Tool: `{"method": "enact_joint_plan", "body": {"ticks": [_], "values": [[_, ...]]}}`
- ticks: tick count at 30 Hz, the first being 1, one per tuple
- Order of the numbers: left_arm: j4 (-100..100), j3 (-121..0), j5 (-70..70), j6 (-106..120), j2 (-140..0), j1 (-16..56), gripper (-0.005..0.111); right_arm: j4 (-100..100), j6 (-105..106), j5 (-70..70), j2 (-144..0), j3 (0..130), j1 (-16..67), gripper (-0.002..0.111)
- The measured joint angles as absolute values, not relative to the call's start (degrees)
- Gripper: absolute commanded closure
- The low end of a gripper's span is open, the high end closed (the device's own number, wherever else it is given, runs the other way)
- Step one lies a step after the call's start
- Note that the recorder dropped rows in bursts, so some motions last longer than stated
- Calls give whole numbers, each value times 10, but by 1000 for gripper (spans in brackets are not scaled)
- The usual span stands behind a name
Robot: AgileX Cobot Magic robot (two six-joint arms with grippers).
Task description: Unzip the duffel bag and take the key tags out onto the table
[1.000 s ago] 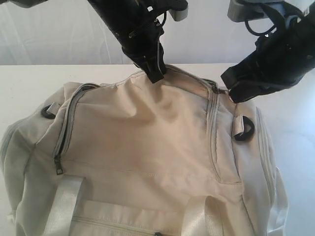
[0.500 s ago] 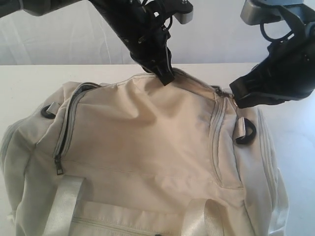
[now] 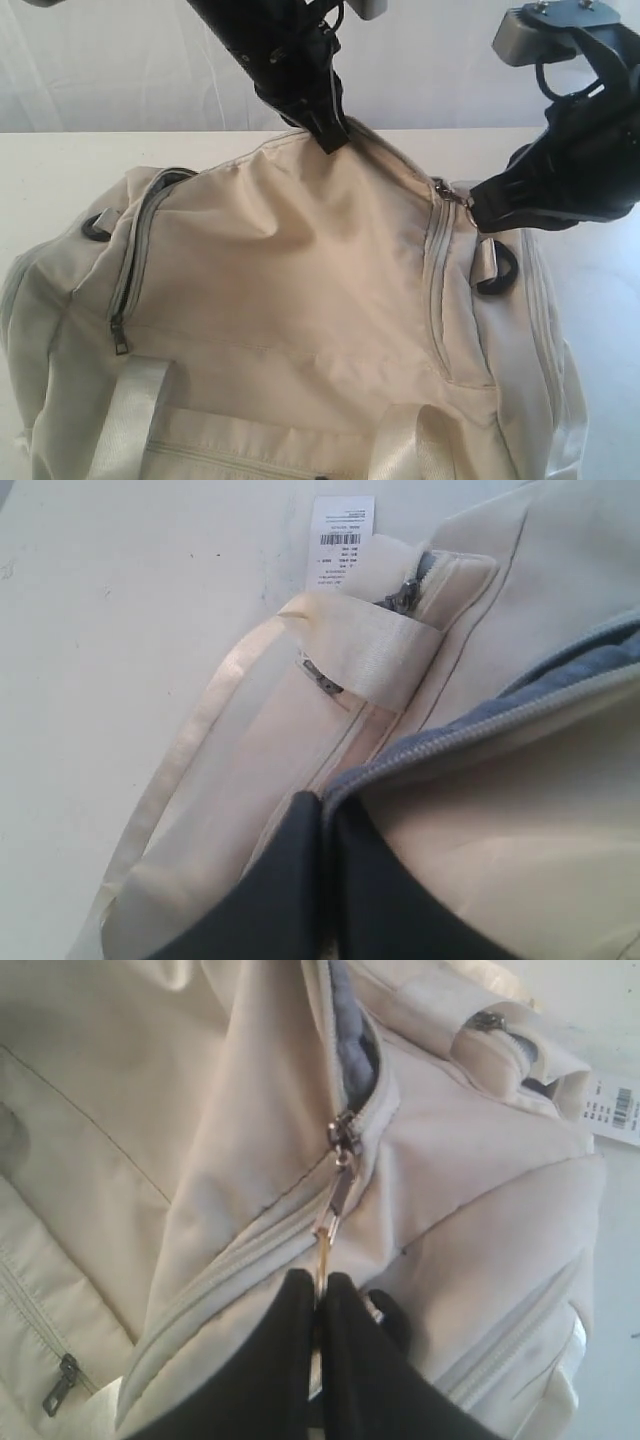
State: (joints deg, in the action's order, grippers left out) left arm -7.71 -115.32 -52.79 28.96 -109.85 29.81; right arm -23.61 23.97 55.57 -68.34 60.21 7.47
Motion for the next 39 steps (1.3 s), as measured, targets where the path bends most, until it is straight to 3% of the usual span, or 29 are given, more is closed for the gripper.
{"method": "enact_joint_plan", "body": {"ticks": [14,31,39], "values": [[-41,-1153,-636,284,-1073,298,107,-253,246,548,-651,601,76,108],[0,-1153,-567,224,-1088,290,107,-254,240,609,-581,575,76,108],[-21,-1153,-558,231,-1104,289,107,-256,247,493,-602,548,76,108]]}}
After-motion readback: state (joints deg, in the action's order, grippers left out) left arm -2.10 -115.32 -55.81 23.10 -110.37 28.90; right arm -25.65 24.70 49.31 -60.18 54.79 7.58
